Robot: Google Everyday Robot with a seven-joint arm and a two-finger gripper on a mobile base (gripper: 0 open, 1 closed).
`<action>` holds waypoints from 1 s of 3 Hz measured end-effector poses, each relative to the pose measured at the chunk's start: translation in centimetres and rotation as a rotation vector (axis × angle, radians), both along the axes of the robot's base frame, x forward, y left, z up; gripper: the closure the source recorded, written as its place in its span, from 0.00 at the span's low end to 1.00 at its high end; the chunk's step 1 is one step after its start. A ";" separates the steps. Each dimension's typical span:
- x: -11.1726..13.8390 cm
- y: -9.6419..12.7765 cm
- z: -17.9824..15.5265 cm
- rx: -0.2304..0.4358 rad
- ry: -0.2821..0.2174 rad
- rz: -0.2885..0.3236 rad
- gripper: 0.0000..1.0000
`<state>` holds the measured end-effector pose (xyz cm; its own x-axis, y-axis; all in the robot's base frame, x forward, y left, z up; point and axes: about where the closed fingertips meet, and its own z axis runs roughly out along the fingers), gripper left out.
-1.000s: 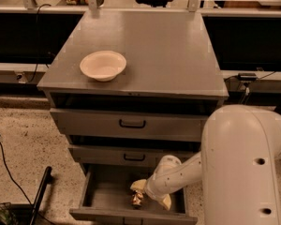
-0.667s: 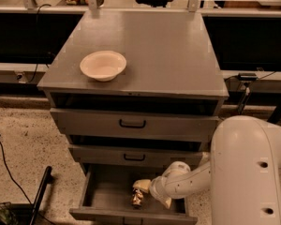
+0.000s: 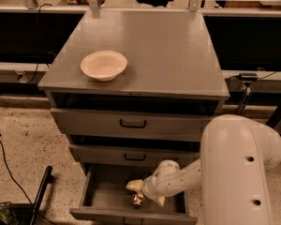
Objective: Pick orange can from bottom drawer and place on counter
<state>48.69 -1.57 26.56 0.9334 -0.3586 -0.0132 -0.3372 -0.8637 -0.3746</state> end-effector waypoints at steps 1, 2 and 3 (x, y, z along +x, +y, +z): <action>1.0 1.8 -2.0 -0.041 -0.022 0.055 0.00; 1.6 2.9 -4.1 -0.073 -0.037 0.088 0.00; 1.6 4.1 -6.7 -0.095 -0.023 0.127 0.00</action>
Offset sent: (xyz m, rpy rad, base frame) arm 0.0215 0.0443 -0.0683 -0.1129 -0.0617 0.1261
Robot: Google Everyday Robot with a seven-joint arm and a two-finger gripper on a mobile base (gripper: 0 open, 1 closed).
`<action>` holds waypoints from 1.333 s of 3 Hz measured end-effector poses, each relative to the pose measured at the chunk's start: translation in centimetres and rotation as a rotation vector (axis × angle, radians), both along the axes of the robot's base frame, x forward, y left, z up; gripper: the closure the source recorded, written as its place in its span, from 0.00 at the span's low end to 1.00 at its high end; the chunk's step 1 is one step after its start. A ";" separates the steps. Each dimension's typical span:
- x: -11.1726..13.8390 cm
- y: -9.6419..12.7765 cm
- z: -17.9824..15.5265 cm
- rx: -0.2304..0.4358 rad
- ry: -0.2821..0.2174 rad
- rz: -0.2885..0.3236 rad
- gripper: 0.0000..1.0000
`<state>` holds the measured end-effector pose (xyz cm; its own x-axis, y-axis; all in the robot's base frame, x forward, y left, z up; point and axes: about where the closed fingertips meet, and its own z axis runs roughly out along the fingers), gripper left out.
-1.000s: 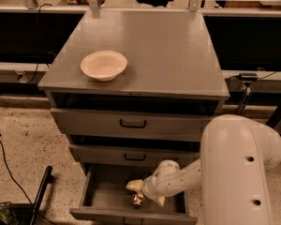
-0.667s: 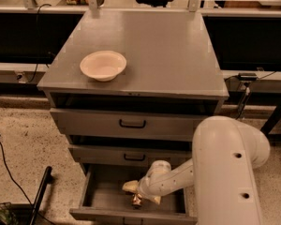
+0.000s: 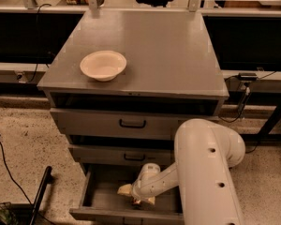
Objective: Pick orange can from bottom drawer and place on counter
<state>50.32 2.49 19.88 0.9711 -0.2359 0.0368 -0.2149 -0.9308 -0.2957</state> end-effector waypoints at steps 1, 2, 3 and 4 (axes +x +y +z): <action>0.0 0.9 -2.6 -0.035 0.027 0.023 0.00; 0.9 1.4 -5.7 -0.071 0.042 0.029 0.00; 1.4 1.8 -6.6 -0.065 0.047 0.036 0.00; 1.6 2.1 -7.3 -0.062 0.054 0.043 0.05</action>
Offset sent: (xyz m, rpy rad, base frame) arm 0.0140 0.0185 -0.0703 -0.0989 0.0606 0.0330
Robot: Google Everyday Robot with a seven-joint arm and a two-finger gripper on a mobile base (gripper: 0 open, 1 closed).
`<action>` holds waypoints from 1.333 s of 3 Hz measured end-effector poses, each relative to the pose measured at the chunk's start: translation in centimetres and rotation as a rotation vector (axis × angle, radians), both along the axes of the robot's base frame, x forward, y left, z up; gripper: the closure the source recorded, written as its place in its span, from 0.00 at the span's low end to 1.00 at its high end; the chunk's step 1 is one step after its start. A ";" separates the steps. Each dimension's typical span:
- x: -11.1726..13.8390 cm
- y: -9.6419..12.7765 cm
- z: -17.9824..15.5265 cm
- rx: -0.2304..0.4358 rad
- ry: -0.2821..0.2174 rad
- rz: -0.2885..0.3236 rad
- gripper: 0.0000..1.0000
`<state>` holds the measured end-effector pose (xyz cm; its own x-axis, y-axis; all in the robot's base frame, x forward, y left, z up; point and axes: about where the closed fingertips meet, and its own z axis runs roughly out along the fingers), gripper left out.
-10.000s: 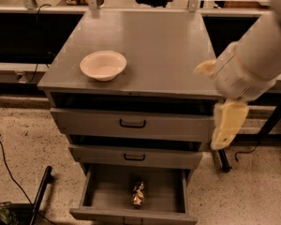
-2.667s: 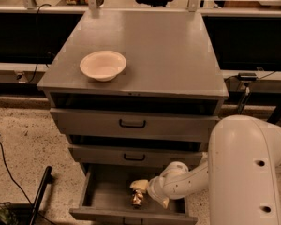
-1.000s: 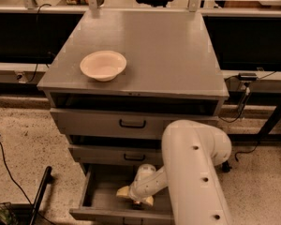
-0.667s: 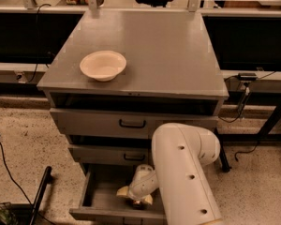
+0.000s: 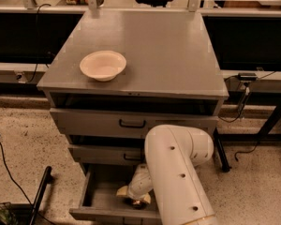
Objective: Pick orange can from bottom drawer and place on counter
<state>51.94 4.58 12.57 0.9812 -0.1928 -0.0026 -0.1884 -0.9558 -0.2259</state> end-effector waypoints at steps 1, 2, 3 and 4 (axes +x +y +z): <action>0.1 0.1 -0.7 0.000 0.008 0.001 0.09; 0.3 0.1 -1.1 0.010 0.012 -0.002 0.24; 0.5 0.4 -1.1 0.018 0.011 0.003 0.30; 0.4 0.5 -0.8 0.044 0.006 0.006 0.48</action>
Offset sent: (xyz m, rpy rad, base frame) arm 0.0146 -0.0014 -0.0142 0.0174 0.0150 -0.0073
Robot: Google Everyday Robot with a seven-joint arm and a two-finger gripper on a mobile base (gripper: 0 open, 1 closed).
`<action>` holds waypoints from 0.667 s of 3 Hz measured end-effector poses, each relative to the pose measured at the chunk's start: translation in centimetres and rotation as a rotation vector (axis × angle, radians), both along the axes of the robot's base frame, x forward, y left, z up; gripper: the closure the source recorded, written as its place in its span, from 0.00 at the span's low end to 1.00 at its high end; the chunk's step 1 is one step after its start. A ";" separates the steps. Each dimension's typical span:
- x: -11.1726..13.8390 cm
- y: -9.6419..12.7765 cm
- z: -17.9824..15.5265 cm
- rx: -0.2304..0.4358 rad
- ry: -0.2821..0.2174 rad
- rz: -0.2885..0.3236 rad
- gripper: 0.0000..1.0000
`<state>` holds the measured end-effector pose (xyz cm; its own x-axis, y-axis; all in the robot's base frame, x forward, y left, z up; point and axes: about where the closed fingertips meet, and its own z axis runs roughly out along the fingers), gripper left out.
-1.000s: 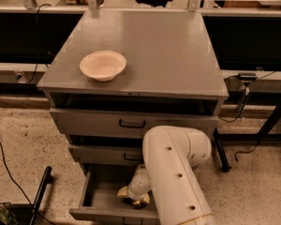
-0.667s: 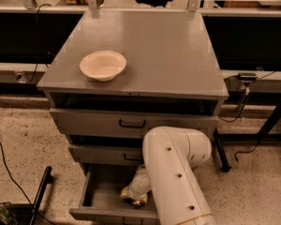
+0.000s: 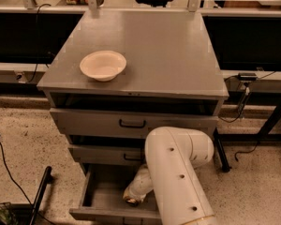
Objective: Pick orange can from bottom drawer and place on counter
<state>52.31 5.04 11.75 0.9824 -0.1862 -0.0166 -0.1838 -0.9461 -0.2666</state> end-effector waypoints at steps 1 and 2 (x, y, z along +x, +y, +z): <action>-0.5 0.0 2.0 0.100 -0.037 0.018 0.71; -1.4 0.0 5.6 0.250 -0.109 0.044 0.95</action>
Offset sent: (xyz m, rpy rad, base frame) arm -0.0247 -0.0119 0.1140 0.4469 -0.2081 0.0699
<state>50.93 5.06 17.38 0.9879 -0.1467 0.0498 -0.1013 -0.8549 -0.5088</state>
